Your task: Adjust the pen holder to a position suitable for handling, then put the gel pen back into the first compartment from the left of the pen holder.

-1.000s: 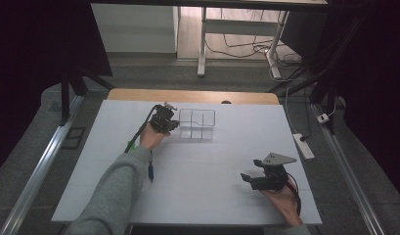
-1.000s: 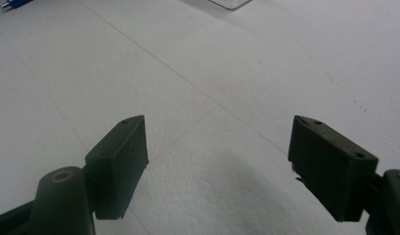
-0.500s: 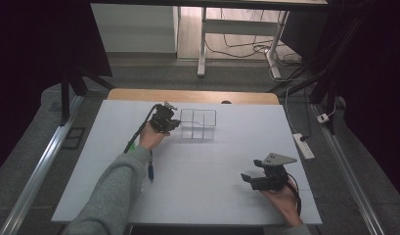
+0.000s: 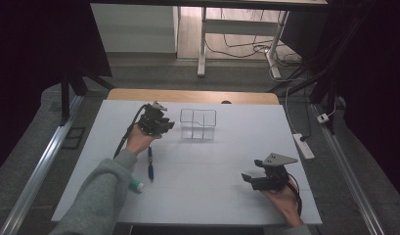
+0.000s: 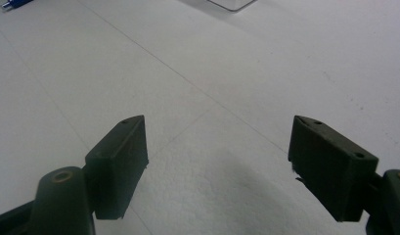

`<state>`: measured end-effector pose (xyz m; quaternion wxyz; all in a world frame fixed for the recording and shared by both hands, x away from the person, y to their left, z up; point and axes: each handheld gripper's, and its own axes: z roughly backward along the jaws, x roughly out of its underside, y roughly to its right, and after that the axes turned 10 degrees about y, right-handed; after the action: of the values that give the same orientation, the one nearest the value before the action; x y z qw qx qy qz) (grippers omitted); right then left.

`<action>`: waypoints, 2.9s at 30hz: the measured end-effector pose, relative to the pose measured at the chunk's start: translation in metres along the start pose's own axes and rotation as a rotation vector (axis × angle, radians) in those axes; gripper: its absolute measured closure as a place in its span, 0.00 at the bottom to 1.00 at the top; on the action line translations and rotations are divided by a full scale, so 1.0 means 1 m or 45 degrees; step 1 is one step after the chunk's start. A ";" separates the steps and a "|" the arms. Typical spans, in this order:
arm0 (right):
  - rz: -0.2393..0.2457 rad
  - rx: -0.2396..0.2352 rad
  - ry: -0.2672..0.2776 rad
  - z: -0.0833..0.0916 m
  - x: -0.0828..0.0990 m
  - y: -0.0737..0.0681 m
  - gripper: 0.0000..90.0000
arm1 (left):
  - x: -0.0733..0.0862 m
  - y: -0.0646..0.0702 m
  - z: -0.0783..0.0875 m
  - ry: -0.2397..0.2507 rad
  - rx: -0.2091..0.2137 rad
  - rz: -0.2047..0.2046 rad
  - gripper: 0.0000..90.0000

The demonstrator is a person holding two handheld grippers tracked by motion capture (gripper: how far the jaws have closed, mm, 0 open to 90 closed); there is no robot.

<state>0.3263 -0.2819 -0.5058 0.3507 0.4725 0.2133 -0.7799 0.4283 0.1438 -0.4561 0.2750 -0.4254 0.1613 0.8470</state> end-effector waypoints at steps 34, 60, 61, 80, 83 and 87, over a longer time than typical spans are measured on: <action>-0.003 -0.007 0.011 0.001 -0.001 -0.001 0.24 | 0.051 0.010 0.068 -0.022 -0.009 0.115 0.39; 0.009 0.003 0.019 0.004 -0.001 0.000 0.24 | 0.066 0.018 0.073 -0.136 -0.056 0.188 0.40; 0.009 0.003 0.019 0.004 -0.001 0.000 0.24 | 0.066 0.017 0.072 -0.141 -0.059 0.196 0.40; 0.016 -0.005 0.008 0.003 -0.001 -0.001 0.24 | 0.066 0.004 0.024 -0.348 -0.101 0.261 0.44; 0.019 -0.003 0.006 0.002 -0.001 -0.001 0.24 | 0.065 0.003 0.017 -0.367 -0.108 0.269 0.46; 0.020 -0.003 0.005 0.002 -0.001 -0.001 0.24 | 0.065 0.001 0.010 -0.391 -0.125 0.272 0.48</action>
<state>0.3243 -0.2825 -0.5042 0.3569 0.4753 0.2113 -0.7759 0.3897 0.1697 -0.5022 0.1837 -0.2847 0.1202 0.9332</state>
